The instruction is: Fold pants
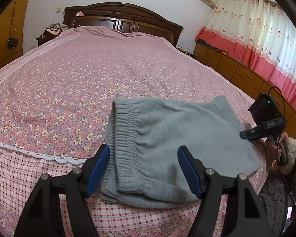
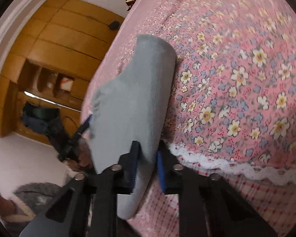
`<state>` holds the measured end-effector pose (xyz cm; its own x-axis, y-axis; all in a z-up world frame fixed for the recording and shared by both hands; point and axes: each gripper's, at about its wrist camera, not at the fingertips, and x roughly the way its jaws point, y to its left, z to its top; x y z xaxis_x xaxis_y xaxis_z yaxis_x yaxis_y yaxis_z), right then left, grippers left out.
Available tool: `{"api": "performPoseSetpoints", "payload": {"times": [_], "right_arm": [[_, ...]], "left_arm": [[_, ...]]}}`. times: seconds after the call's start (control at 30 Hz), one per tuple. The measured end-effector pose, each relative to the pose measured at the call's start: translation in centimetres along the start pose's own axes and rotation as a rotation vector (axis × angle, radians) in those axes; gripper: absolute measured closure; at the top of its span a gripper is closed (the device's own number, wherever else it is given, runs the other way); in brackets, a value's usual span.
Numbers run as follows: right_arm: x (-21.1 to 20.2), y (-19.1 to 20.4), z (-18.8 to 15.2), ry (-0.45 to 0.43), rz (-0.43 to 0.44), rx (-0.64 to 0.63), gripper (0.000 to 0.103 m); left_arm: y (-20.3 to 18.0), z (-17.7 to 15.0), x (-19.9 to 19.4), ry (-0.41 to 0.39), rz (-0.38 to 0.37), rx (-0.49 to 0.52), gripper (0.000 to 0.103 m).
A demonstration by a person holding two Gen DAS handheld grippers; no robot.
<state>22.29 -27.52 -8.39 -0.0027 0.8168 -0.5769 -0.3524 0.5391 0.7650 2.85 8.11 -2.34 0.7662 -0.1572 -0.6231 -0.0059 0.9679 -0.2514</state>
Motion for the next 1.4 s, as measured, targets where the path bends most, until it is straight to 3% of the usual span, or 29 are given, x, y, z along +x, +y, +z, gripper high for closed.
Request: {"api": "performPoseSetpoints", "payload": {"times": [0.07,0.13,0.27,0.33,0.57,0.67,0.8,0.93,1.13,1.4], "right_arm": [[-0.4,1.7,-0.2,-0.011,-0.088,-0.064,0.093],[-0.6,2.8,0.0,-0.004,-0.178,-0.047,0.093],[-0.8,5.4,1.0,0.022,-0.382,0.154,0.093],[-0.8,7.2,1.7,0.041,-0.482,0.165,0.093],[0.5,16.4,5.6,0.075,-0.684,0.216,0.093],[3.0,21.2,7.5,0.080,-0.766,0.153,0.093],[8.7,26.5,9.9,0.144,-0.853,0.061,0.093],[14.0,29.7,10.0,0.182,-0.916,-0.005,0.093],[19.6,30.3,9.9,0.249,-0.990,-0.060,0.093],[22.8,30.0,9.4,0.300,-1.031,-0.099,0.093]], "left_arm": [[0.3,0.2,-0.4,-0.011,0.010,-0.004,0.028],[0.6,0.3,-1.0,-0.034,0.037,-0.002,0.028],[1.8,1.0,-2.5,-0.086,0.052,-0.024,0.028],[2.5,1.3,-3.0,-0.092,0.066,-0.034,0.028],[3.8,1.3,-4.1,-0.082,0.141,-0.041,0.028],[4.2,1.3,-4.5,-0.089,0.150,-0.030,0.028],[5.9,1.2,-4.6,-0.072,0.106,-0.092,0.028],[7.3,1.3,-5.5,-0.084,0.102,-0.130,0.028],[8.8,1.5,-6.7,-0.105,0.109,-0.166,0.029],[9.4,1.7,-7.4,-0.102,0.125,-0.169,0.028]]}}
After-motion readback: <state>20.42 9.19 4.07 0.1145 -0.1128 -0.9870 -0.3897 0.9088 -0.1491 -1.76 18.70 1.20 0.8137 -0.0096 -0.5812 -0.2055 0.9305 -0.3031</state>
